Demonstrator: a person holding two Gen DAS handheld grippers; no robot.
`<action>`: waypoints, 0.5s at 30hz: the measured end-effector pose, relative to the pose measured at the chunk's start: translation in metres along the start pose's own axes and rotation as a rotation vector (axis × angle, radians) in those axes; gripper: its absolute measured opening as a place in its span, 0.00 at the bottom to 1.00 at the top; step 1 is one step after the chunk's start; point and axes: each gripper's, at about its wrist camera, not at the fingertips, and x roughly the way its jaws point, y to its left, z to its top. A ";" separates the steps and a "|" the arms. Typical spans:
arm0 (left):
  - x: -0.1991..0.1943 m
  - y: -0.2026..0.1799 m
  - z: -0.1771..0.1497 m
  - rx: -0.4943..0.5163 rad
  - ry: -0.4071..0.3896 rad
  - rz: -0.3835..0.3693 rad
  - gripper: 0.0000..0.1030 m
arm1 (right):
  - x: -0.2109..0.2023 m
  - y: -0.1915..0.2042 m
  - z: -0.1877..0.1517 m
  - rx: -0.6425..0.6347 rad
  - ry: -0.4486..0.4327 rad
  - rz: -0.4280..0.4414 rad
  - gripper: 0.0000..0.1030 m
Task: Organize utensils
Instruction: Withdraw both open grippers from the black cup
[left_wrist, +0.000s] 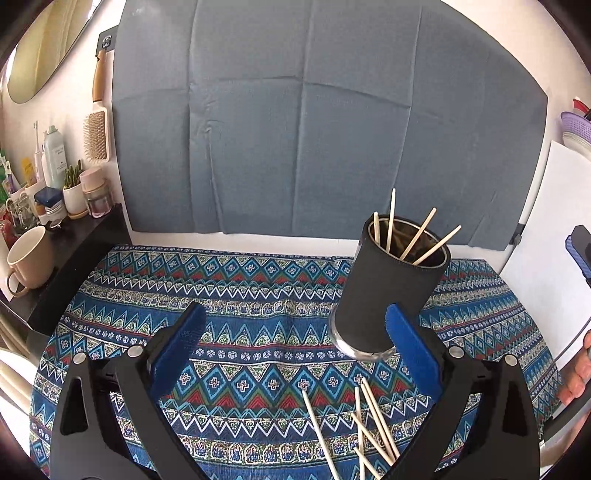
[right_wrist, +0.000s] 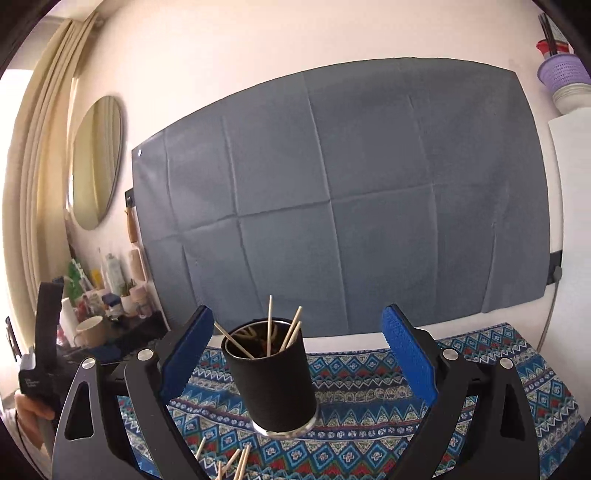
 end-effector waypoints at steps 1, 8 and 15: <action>0.002 0.000 -0.003 0.004 0.016 0.007 0.93 | 0.000 -0.002 -0.003 0.004 0.011 -0.003 0.85; 0.021 0.003 -0.025 0.028 0.114 0.060 0.93 | 0.009 -0.008 -0.028 -0.017 0.099 -0.054 0.85; 0.043 0.005 -0.051 0.035 0.222 0.109 0.93 | 0.026 -0.002 -0.062 -0.089 0.265 -0.048 0.85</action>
